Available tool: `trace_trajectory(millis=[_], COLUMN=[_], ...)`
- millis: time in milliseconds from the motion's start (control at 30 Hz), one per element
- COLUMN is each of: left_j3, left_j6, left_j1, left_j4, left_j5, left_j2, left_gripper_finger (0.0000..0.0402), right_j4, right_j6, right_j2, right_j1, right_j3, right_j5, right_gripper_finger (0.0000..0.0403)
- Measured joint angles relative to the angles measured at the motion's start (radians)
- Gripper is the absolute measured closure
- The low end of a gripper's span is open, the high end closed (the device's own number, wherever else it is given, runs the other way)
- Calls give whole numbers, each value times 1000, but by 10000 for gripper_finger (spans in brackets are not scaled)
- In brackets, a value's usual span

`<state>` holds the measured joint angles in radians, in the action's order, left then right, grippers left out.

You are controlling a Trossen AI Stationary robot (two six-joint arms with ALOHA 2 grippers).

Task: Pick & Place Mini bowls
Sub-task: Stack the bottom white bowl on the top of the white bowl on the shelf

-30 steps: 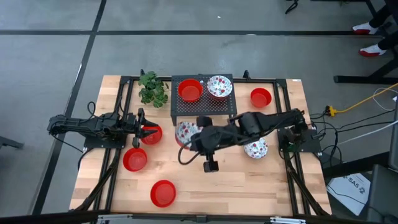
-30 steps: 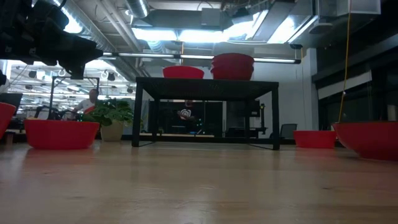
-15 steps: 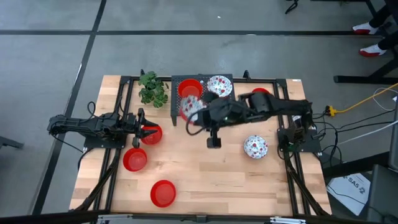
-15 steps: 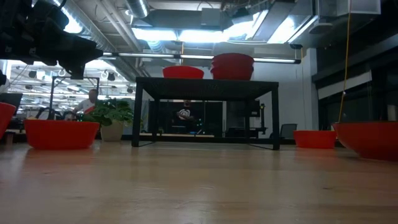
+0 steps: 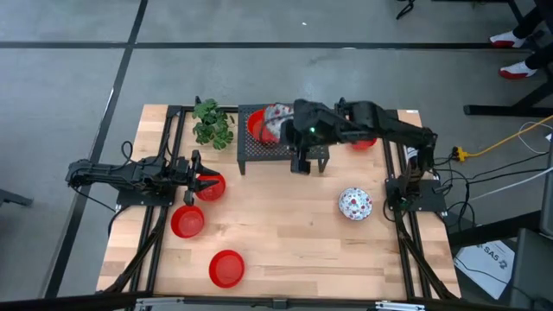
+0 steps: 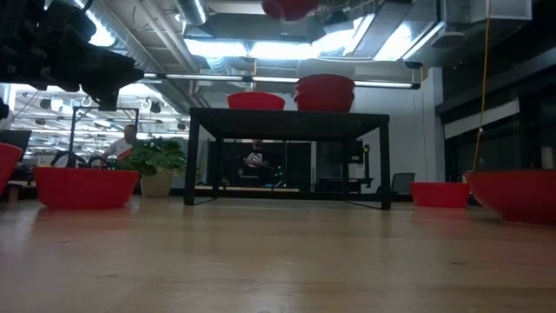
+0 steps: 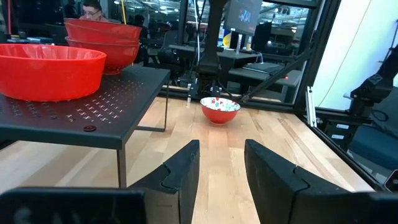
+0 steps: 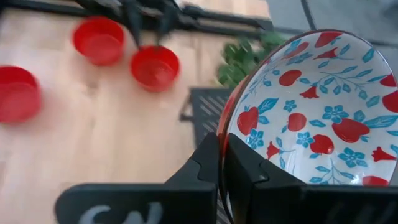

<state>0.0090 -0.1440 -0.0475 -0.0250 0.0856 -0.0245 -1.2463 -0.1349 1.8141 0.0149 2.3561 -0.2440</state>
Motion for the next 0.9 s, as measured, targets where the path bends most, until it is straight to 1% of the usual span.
trace_trajectory(millis=[233, 533, 900], left_j3=[0, 0, 0], left_j6=[0, 0, 0], left_j1=[0, 0, 0], left_j4=[0, 0, 0], left_j5=[0, 0, 0], left_j2=[0, 0, 0], left_gripper_finger=[279, 279, 279], right_j4=[-68, -86, -132], right_j6=[-5, -8, -5], right_j2=[0, 0, 1], right_j1=[-96, -200, -269], right_j3=[0, 0, 0], right_j5=[0, 2, 33], right_gripper_finger=[391, 391, 391])
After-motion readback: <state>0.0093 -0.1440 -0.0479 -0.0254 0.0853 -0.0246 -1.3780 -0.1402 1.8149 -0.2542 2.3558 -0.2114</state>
